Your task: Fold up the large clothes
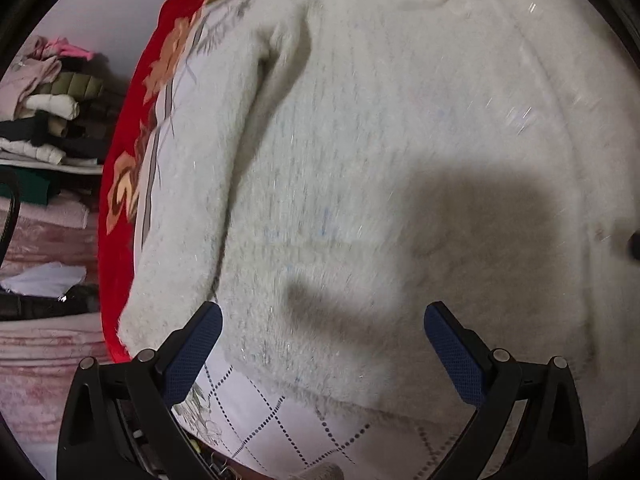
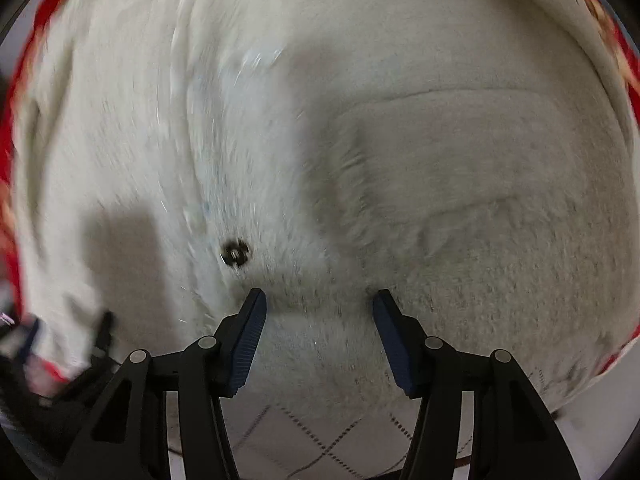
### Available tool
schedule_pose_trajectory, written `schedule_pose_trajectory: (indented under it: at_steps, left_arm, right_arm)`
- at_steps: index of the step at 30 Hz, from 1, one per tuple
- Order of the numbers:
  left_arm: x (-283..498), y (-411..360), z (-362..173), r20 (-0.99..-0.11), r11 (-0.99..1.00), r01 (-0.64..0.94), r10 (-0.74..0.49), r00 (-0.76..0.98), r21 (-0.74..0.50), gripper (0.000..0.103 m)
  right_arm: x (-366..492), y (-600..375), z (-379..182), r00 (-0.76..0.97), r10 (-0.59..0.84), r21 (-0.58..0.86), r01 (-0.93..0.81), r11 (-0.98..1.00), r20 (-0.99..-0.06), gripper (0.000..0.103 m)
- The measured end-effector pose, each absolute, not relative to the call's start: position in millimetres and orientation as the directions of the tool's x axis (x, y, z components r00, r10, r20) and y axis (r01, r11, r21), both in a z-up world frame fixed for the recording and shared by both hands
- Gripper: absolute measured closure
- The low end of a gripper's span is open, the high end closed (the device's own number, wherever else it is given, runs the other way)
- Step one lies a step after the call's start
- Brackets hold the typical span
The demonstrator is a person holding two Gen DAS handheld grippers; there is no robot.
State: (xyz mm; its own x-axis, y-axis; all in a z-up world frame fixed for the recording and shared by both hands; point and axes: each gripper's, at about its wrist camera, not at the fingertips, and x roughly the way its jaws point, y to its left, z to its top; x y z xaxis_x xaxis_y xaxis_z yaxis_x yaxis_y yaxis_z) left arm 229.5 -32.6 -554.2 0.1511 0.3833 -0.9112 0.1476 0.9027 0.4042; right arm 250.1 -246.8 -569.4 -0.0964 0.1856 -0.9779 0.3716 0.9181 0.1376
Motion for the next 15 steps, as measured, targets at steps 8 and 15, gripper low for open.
schedule_pose_trajectory:
  at_steps: [8, 15]
  left_arm:
    - [271.6, -125.6, -518.3, -0.927, 0.917, 0.233, 0.258, 0.27, 0.324, 0.0]
    - [289.0, -209.2, -552.0, -0.923, 0.892, 0.307, 0.237, 0.304, 0.331, 0.0]
  right_arm:
    - [156.6, -430.5, -507.3, 0.115, 0.109, 0.158, 0.735, 0.66, -0.987, 0.037]
    - [44.1, -566.7, -543.6, 0.105, -0.029, 0.09, 0.944, 0.318, -0.994, 0.036]
